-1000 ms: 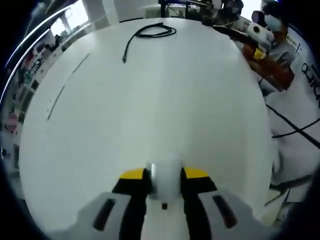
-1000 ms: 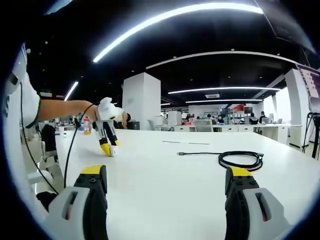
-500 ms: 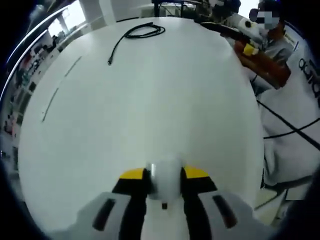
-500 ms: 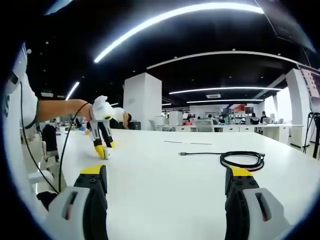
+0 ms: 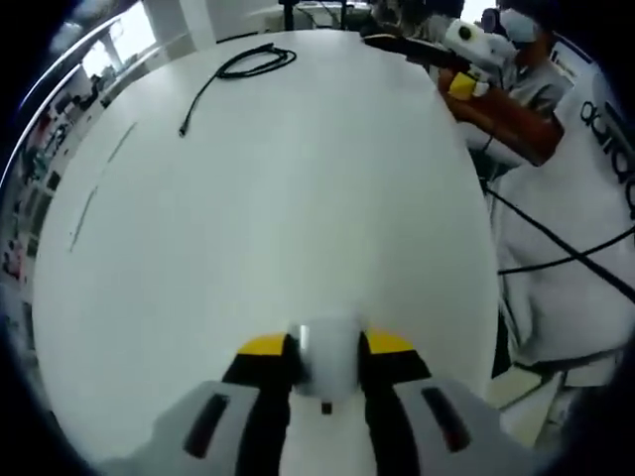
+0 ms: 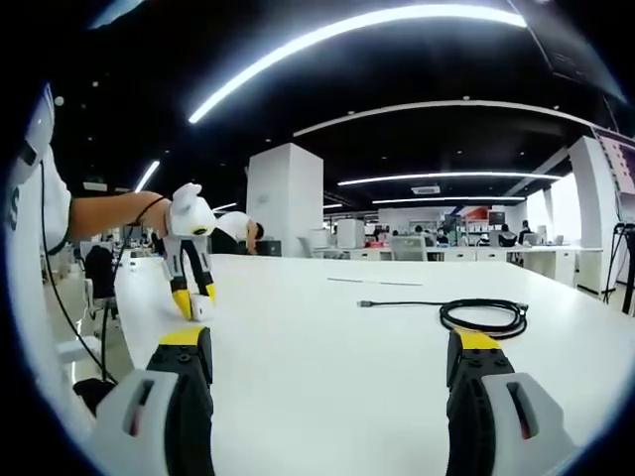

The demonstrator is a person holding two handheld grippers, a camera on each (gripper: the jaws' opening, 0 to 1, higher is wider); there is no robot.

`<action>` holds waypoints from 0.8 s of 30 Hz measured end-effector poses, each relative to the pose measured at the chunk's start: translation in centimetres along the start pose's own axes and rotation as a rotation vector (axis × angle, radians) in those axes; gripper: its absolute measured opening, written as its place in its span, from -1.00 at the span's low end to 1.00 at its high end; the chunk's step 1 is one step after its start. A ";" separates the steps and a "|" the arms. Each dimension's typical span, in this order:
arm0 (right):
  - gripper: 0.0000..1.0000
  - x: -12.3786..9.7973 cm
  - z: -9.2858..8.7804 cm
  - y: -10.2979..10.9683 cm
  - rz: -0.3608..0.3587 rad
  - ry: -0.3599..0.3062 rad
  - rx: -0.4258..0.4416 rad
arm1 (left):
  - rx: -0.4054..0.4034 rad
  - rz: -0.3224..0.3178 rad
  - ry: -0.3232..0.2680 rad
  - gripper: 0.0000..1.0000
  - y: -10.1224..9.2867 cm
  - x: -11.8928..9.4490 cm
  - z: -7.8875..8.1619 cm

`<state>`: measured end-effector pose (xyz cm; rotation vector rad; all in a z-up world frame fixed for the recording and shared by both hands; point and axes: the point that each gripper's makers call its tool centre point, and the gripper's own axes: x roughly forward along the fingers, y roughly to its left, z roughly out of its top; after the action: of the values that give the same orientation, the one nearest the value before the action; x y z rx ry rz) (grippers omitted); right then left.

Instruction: Plug the desk Type‑C cable into the charger adapter.

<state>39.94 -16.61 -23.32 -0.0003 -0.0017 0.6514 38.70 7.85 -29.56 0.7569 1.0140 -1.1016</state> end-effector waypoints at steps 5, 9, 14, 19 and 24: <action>1.00 0.0 -0.2 0.1 0.003 0.003 0.003 | 0.015 -0.010 0.011 -0.49 -1.4 0.1 0.1; 1.00 0.0 -0.2 0.1 0.005 0.004 0.005 | 0.024 -0.012 0.013 -0.49 -2.5 0.2 0.2; 1.00 0.0 -0.2 0.1 0.006 -0.001 0.019 | 0.032 -0.020 0.018 -0.50 -3.2 0.0 0.0; 1.00 0.0 -0.3 0.1 0.006 0.003 0.020 | 0.031 -0.043 0.017 -0.50 -3.3 -0.4 -0.3; 1.00 0.0 -0.1 0.3 0.009 -0.005 0.029 | 0.031 -0.057 0.018 -0.50 -3.3 -0.4 -0.5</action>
<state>39.79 -16.38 -23.46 0.0296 0.0036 0.6604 35.36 7.50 -29.38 0.7680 1.0414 -1.1638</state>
